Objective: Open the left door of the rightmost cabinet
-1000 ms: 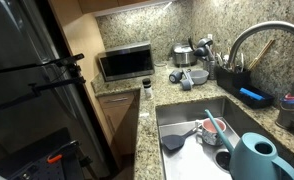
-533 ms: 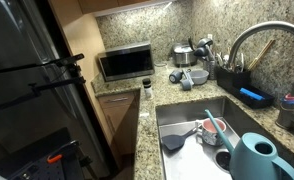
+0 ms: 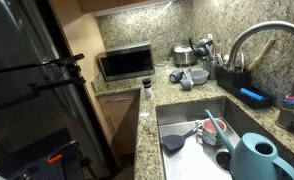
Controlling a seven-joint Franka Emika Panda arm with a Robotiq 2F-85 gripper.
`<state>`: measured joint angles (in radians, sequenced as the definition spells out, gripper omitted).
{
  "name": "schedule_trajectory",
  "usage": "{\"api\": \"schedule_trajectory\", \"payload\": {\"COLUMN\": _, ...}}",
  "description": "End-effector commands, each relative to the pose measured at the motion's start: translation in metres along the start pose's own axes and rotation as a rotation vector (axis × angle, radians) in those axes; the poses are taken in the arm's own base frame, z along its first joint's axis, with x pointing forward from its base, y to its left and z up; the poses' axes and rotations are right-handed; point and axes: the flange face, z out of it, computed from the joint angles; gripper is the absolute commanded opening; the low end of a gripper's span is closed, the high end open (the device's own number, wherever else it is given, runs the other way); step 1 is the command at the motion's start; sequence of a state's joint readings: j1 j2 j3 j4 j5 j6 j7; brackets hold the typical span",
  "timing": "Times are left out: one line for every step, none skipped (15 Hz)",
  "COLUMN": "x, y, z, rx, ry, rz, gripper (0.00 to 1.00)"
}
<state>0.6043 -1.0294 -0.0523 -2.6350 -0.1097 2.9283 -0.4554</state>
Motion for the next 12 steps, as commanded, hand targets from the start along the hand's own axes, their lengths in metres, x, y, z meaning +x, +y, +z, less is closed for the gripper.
{"api": "schedule_trajectory", "payload": {"x": -0.001, "y": 0.03, "z": -0.058, "rx": -0.044, "ry": 0.1, "rz": 0.022, "gripper": 0.0}}
{"api": "schedule_trajectory", "payload": {"x": 0.001, "y": 0.043, "z": -0.077, "rx": -0.08, "ry": 0.139, "rz": 0.052, "gripper": 0.0}}
{"api": "schedule_trajectory", "payload": {"x": 0.001, "y": 0.06, "z": -0.096, "rx": -0.138, "ry": 0.191, "rz": 0.088, "gripper": 0.0}}
{"api": "schedule_trajectory", "payload": {"x": 0.0, "y": 0.073, "z": -0.11, "rx": -0.157, "ry": 0.215, "rz": 0.123, "gripper": 0.0}}
{"api": "schedule_trajectory", "payload": {"x": -0.001, "y": 0.085, "z": -0.125, "rx": -0.216, "ry": 0.257, "rz": 0.153, "gripper": 0.0}}
{"api": "schedule_trajectory", "payload": {"x": -0.003, "y": 0.097, "z": -0.134, "rx": -0.242, "ry": 0.282, "rz": 0.184, "gripper": 0.0}}
{"api": "schedule_trajectory", "payload": {"x": -0.005, "y": 0.106, "z": -0.143, "rx": -0.278, "ry": 0.299, "rz": 0.208, "gripper": 0.0}}
{"api": "schedule_trajectory", "payload": {"x": -0.009, "y": 0.114, "z": -0.149, "rx": -0.332, "ry": 0.331, "rz": 0.221, "gripper": 0.0}}
{"api": "schedule_trajectory", "payload": {"x": -0.012, "y": 0.12, "z": -0.151, "rx": -0.359, "ry": 0.346, "rz": 0.24, "gripper": 0.0}}
{"api": "schedule_trajectory", "payload": {"x": -0.016, "y": 0.125, "z": -0.154, "rx": -0.413, "ry": 0.377, "rz": 0.248, "gripper": 0.0}}
{"api": "schedule_trajectory", "payload": {"x": -0.018, "y": 0.129, "z": -0.155, "rx": -0.433, "ry": 0.386, "rz": 0.263, "gripper": 0.0}}
{"api": "schedule_trajectory", "payload": {"x": -0.02, "y": 0.134, "z": -0.156, "rx": -0.483, "ry": 0.41, "rz": 0.277, "gripper": 0.0}}
